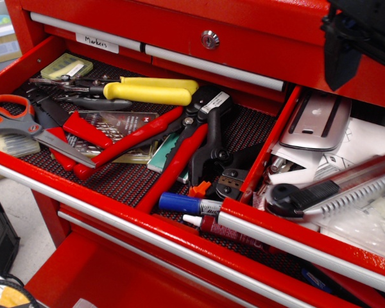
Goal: Pick up box cutter and put into drawer
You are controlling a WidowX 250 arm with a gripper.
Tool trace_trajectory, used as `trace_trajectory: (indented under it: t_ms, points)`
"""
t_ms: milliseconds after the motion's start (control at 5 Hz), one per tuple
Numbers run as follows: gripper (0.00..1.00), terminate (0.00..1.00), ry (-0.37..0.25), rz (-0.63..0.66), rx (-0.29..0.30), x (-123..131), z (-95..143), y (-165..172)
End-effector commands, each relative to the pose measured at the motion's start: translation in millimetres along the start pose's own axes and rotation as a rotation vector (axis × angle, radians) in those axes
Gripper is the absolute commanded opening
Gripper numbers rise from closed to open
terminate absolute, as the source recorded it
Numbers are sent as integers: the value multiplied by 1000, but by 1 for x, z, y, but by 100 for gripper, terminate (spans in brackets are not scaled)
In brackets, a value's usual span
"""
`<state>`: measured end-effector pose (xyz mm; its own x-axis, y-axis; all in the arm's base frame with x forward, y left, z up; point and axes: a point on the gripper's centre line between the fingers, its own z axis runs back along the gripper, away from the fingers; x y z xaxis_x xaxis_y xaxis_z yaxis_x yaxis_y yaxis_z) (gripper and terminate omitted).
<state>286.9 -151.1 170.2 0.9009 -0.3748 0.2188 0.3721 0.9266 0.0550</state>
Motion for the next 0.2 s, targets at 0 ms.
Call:
trace_trajectory:
  t_ms: [0]
  points:
    - [100,100,-42,25,-2,14,11,6]
